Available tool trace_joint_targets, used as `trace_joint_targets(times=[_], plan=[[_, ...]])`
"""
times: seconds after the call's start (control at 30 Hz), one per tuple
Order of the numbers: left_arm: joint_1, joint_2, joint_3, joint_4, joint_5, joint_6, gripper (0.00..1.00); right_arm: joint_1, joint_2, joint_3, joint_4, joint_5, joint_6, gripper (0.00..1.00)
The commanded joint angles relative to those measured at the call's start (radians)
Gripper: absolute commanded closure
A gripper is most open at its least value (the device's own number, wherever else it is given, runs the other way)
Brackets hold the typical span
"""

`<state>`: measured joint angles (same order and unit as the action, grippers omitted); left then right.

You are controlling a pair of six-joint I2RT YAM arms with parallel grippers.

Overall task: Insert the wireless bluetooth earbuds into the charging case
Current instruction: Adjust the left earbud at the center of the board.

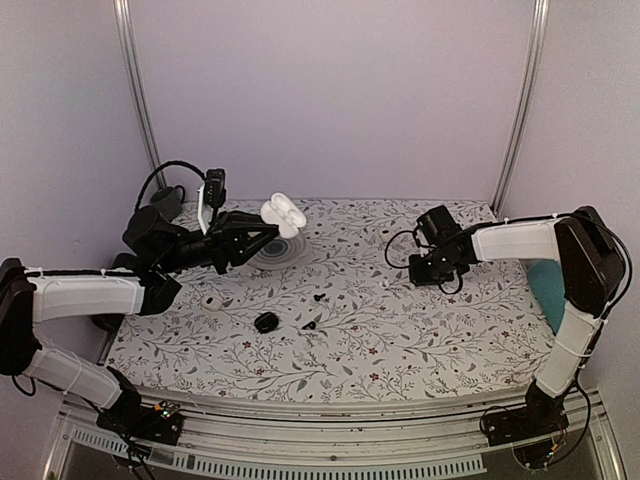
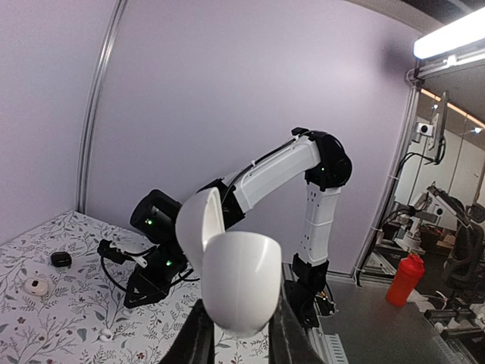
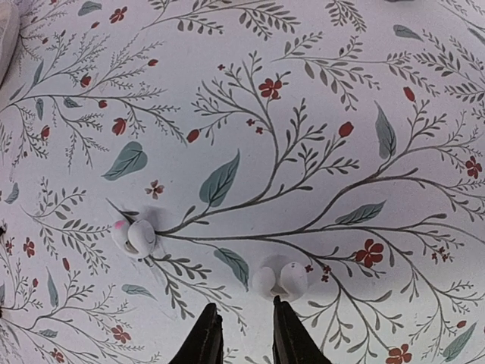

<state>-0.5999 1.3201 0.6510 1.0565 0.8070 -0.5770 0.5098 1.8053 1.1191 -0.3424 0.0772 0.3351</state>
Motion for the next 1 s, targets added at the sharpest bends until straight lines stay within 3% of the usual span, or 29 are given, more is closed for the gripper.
trace_joint_targets(times=[0.0, 0.3, 0.77, 0.97], plan=[[0.014, -0.019, -0.014, 0.013, 0.001, 0.000, 1.00, -0.011, 0.007, -0.010, 0.008, 0.077, -0.082, 0.72], [0.014, -0.024, -0.014, 0.014, 0.005, 0.001, 1.00, -0.052, 0.089, 0.011, 0.123, -0.066, -0.081, 0.45], [0.015, -0.041, -0.027, 0.009, 0.000, 0.006, 1.00, -0.085, 0.123, -0.025, 0.247, -0.245, -0.104, 0.45], [0.016, -0.034, -0.021, 0.013, 0.006, 0.003, 1.00, -0.085, 0.136, -0.038, 0.226, -0.244, -0.101, 0.45]])
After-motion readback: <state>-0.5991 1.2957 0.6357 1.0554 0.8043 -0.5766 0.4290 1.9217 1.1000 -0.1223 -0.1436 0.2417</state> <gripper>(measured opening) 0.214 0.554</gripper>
